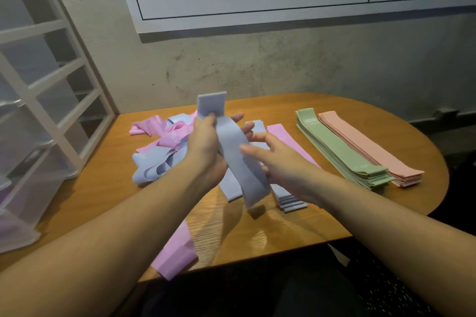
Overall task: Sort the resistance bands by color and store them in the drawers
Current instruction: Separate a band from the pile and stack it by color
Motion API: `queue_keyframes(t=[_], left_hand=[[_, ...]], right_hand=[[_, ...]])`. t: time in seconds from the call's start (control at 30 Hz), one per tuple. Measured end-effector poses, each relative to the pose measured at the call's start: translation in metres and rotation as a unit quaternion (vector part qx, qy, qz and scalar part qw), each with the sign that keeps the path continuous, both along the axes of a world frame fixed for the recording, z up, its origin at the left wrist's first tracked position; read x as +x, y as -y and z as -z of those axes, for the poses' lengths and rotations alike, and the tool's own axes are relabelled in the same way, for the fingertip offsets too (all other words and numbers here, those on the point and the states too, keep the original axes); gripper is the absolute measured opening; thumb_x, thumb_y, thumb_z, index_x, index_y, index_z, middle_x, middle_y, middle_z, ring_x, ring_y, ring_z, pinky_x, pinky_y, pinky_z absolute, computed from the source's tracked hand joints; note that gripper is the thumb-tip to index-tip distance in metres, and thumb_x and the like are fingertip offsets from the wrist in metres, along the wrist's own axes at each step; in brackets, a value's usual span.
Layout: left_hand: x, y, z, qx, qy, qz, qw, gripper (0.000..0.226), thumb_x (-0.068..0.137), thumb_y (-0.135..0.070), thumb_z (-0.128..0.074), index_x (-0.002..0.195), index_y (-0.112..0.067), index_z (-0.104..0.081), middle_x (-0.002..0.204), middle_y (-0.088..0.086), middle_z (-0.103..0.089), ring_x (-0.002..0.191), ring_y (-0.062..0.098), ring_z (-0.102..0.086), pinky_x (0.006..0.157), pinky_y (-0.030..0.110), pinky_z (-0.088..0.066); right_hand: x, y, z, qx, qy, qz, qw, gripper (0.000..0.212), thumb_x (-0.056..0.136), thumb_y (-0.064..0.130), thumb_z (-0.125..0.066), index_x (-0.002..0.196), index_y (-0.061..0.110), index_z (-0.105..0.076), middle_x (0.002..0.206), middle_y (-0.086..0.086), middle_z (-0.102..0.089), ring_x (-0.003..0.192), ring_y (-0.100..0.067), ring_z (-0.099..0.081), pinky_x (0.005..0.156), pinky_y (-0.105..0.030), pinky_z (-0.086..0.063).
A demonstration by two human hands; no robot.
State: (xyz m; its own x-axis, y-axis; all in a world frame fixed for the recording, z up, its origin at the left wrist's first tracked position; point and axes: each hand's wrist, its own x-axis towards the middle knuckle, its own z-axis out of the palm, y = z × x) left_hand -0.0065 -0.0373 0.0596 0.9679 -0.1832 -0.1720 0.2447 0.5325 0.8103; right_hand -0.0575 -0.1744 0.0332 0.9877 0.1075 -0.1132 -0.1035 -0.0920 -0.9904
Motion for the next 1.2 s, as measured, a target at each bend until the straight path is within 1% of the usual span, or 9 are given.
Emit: queue_keyframes(t=[0.1,0.27,0.37,0.53,0.63,0.73,0.83,1.0,1.2], left_hand=[[0.014,0.006,0.002,0.023,0.005,-0.001,1.000,0.047,0.104,-0.035,-0.044,0.139,-0.004,-0.048,0.124,0.024,-0.066,0.085,0.030,-0.076,0.059,0.036,-0.059],[0.035,0.024,0.005,0.007,-0.030,-0.021,0.999,0.037,0.105,-0.036,-0.046,0.130,-0.009,-0.052,0.129,0.024,-0.063,0.099,0.030,-0.070,0.073,0.043,-0.061],[0.036,0.039,0.001,0.007,-0.062,-0.021,0.998,0.017,0.103,-0.019,-0.047,0.106,-0.007,-0.058,0.106,0.018,-0.068,0.088,0.026,-0.065,0.069,0.037,-0.053],[0.055,0.061,0.009,0.067,-0.088,-0.039,0.993,0.018,0.092,-0.005,-0.041,0.080,-0.004,-0.055,0.069,0.007,-0.056,0.061,0.021,-0.054,0.060,0.028,-0.049],[0.065,0.073,0.014,0.094,-0.086,-0.058,0.990,0.022,0.095,-0.007,-0.037,0.085,-0.001,-0.056,0.064,0.007,-0.056,0.057,0.021,-0.054,0.058,0.026,-0.049],[0.074,0.081,0.021,0.116,-0.062,-0.060,0.990,0.023,0.097,-0.005,-0.037,0.096,-0.002,-0.059,0.064,0.011,-0.069,0.058,0.021,-0.067,0.054,0.029,-0.056],[0.089,0.086,0.029,0.175,-0.014,-0.059,0.983,0.017,0.099,-0.006,-0.043,0.097,-0.013,-0.058,0.079,0.007,-0.067,0.070,0.020,-0.064,0.063,0.030,-0.053],[0.112,0.088,0.045,0.260,-0.004,-0.086,0.962,0.007,0.100,-0.015,-0.055,0.103,-0.020,-0.060,0.095,0.004,-0.067,0.087,0.020,-0.064,0.078,0.036,-0.054],[0.131,0.087,0.060,0.394,0.000,-0.059,0.917,0.018,0.100,-0.028,-0.061,0.114,-0.016,-0.062,0.097,0.005,-0.065,0.079,0.017,-0.053,0.064,0.030,-0.041]], right_hand=[[-0.002,0.006,0.002,-0.064,0.020,0.032,0.997,0.022,0.095,0.027,-0.068,0.113,0.025,-0.056,0.102,-0.004,-0.075,0.086,-0.012,-0.072,0.067,-0.025,-0.051],[0.003,0.019,0.008,-0.101,0.063,0.069,0.991,0.008,0.100,0.026,-0.057,0.106,0.024,-0.061,0.088,-0.003,-0.075,0.082,-0.017,-0.071,0.080,-0.037,-0.053],[0.006,0.028,0.014,-0.118,0.072,0.083,0.987,0.011,0.100,0.029,-0.056,0.109,0.026,-0.060,0.077,0.003,-0.071,0.072,-0.014,-0.067,0.072,-0.037,-0.051],[0.004,0.045,0.023,-0.165,0.048,0.073,0.982,0.021,0.095,0.036,-0.060,0.115,0.030,-0.054,0.092,-0.007,-0.074,0.084,-0.024,-0.072,0.079,-0.043,-0.057],[0.005,0.055,0.027,-0.183,0.019,0.071,0.980,0.028,0.093,0.040,-0.060,0.118,0.029,-0.054,0.096,-0.013,-0.072,0.085,-0.028,-0.071,0.071,-0.039,-0.053],[0.009,0.067,0.028,-0.215,0.017,0.078,0.973,0.023,0.095,0.041,-0.061,0.112,0.026,-0.058,0.093,-0.001,-0.069,0.084,-0.020,-0.067,0.068,-0.032,-0.047],[0.014,0.076,0.030,-0.216,0.033,0.076,0.973,0.021,0.095,0.033,-0.064,0.114,0.025,-0.060,0.093,0.006,-0.068,0.085,-0.016,-0.067,0.070,-0.030,-0.051],[0.025,0.087,0.038,-0.234,0.017,0.053,0.971,0.035,0.097,0.033,-0.060,0.132,0.029,-0.056,0.106,0.004,-0.072,0.089,-0.015,-0.071,0.083,-0.044,-0.060],[0.034,0.088,0.048,-0.314,0.009,0.017,0.949,0.051,0.101,0.038,-0.053,0.149,0.027,-0.040,0.127,0.003,-0.065,0.098,-0.016,-0.064,0.079,-0.031,-0.051]])
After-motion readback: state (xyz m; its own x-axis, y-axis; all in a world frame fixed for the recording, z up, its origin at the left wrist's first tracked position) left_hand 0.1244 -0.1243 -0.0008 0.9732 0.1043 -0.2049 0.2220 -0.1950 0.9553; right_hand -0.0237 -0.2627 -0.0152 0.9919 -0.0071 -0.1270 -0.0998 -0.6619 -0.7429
